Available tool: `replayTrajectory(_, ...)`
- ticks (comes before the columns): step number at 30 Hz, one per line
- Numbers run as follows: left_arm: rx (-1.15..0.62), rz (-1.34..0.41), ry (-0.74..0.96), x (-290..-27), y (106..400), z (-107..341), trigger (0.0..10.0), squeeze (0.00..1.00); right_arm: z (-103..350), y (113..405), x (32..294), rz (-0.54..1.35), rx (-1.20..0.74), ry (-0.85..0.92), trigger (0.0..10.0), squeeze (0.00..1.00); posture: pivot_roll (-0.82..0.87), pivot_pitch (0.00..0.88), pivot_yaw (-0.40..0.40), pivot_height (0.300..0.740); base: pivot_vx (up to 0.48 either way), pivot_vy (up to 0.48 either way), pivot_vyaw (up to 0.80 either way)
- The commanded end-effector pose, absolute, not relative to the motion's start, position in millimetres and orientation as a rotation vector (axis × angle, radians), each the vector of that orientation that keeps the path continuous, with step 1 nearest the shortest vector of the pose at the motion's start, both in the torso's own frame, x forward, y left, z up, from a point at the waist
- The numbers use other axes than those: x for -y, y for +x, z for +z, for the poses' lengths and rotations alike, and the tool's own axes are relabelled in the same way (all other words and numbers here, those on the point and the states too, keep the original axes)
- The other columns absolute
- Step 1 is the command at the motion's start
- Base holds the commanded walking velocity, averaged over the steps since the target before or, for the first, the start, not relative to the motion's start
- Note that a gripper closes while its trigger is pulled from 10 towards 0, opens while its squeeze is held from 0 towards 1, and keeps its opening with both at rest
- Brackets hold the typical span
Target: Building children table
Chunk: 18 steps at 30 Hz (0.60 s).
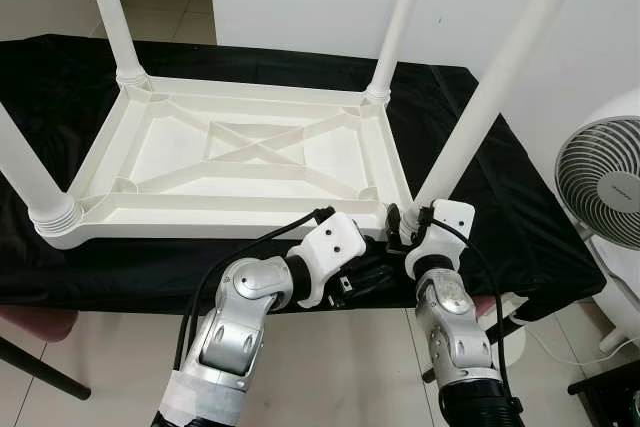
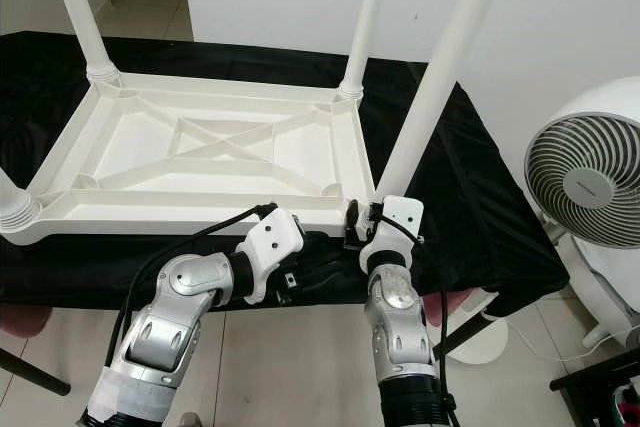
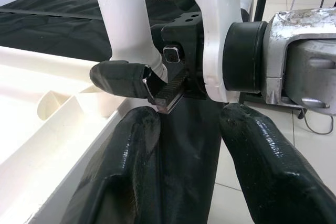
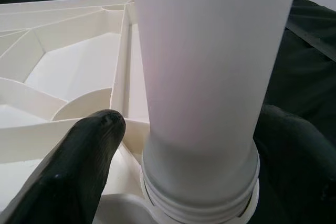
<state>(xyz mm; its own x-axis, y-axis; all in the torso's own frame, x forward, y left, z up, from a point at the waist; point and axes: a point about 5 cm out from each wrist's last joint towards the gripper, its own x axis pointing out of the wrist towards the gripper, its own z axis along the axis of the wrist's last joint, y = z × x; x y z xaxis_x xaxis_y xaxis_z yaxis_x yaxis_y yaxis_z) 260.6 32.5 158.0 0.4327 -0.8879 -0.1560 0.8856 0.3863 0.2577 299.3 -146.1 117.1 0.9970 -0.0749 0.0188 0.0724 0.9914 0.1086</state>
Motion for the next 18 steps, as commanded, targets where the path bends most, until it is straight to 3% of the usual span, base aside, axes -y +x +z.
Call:
replayTrajectory(1,0.040,-0.914,0.256,-25,266,158,10.0,0.00,119,300,151,-0.001,0.026,0.127,10.0,1.00,0.09,0.017,-0.084,0.740,0.000,0.000,0.00)
replayTrajectory(6,0.041,-0.914,0.257,-25,266,158,10.0,0.00,123,301,153,0.064,0.035,0.124,10.0,1.00,0.09,0.013,-0.083,0.740,0.000,0.000,0.00)
replayTrajectory(7,0.041,-0.916,0.259,-25,266,158,10.0,0.00,126,303,157,0.161,0.042,0.087,10.0,1.00,0.09,0.009,-0.080,0.740,0.000,0.000,0.00)
replayTrajectory(8,0.042,-0.918,0.260,-25,266,158,10.0,0.00,129,305,163,0.246,0.042,0.038,10.0,0.00,0.09,0.008,-0.080,0.740,0.000,0.000,0.00)
replayTrajectory(10,0.043,-0.922,0.262,-25,267,158,10.0,0.00,131,309,176,0.333,0.030,-0.032,10.0,0.00,0.09,0.006,-0.078,0.740,0.000,0.000,0.00)
replayTrajectory(18,0.044,-0.920,0.266,-25,267,159,10.0,0.00,127,318,193,0.374,0.000,-0.110,10.0,0.00,0.10,0.009,-0.075,0.740,0.000,0.000,0.00)
